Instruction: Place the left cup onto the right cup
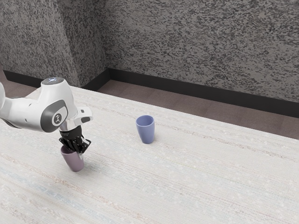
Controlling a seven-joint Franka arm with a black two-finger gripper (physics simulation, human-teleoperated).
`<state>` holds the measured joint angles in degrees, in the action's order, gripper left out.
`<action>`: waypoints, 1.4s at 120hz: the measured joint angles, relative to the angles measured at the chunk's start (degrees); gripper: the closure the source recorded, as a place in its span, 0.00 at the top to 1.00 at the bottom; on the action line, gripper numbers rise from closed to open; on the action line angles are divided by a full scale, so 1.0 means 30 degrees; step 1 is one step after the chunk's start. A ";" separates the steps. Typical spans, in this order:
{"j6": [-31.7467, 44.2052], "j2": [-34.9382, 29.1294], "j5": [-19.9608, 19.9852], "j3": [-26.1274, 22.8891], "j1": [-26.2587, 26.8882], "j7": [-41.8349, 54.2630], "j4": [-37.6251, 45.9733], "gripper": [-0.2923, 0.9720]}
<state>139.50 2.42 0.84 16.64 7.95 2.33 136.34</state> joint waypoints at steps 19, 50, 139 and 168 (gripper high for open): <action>-0.0418 -0.0369 -0.0123 -0.0048 -0.0002 -0.0166 -0.0215 0.15; -0.2490 0.2031 -0.1285 -0.2490 -0.0518 -0.0598 -0.7780 0.15; -0.8751 0.9845 -0.1456 -0.3675 0.2008 -0.0604 -2.0351 0.15; -0.9475 1.1102 -0.1318 -0.3565 0.1940 -0.0522 -2.1755 0.15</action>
<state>111.08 35.73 -3.12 5.94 13.77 0.77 71.07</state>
